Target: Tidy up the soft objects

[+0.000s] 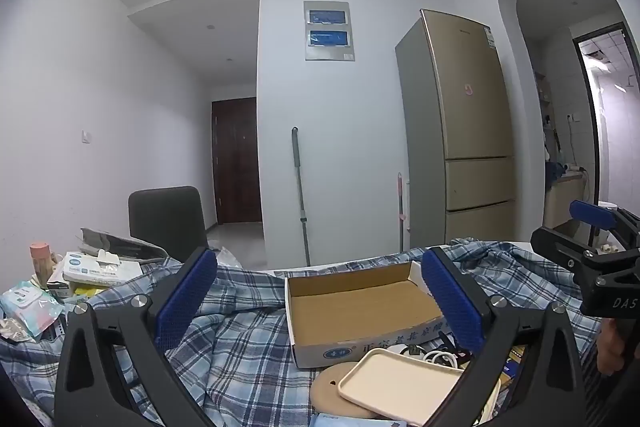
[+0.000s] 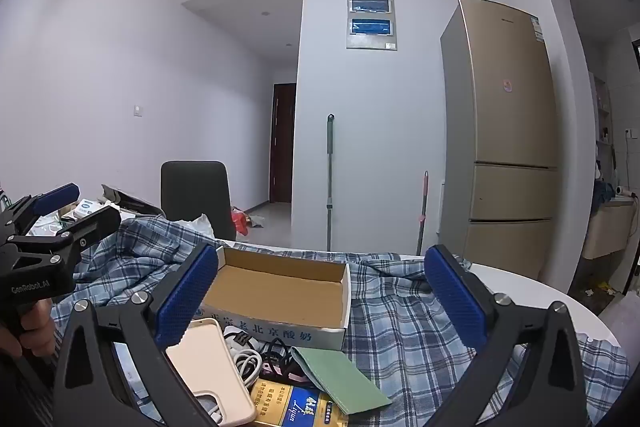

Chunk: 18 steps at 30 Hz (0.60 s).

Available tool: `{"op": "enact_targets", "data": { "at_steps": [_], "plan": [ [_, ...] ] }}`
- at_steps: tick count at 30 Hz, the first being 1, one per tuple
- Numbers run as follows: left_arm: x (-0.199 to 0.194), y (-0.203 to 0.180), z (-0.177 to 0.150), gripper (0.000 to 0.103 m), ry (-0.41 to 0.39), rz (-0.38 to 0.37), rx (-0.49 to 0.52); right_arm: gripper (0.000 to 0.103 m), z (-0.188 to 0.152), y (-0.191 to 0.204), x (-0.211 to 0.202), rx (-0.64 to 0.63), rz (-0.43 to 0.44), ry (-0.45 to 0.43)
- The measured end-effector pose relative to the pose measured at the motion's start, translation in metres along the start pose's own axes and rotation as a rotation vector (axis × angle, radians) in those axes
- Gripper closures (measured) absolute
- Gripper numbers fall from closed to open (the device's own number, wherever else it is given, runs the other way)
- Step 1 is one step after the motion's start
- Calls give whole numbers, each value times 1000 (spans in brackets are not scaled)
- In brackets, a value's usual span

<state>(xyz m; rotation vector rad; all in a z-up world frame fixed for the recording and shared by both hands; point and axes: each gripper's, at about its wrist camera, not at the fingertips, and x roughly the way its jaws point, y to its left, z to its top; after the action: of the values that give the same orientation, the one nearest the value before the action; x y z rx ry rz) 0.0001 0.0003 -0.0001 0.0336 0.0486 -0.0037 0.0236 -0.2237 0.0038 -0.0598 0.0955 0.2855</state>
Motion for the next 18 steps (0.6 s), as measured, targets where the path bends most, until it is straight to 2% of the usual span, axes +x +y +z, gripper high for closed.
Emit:
{"op": "enact_targets", "data": {
  "at_steps": [18],
  "plan": [
    [-6, -5, -3, 0, -6, -14, 27, 0, 1, 0, -2, -11, 0, 3]
  ]
}}
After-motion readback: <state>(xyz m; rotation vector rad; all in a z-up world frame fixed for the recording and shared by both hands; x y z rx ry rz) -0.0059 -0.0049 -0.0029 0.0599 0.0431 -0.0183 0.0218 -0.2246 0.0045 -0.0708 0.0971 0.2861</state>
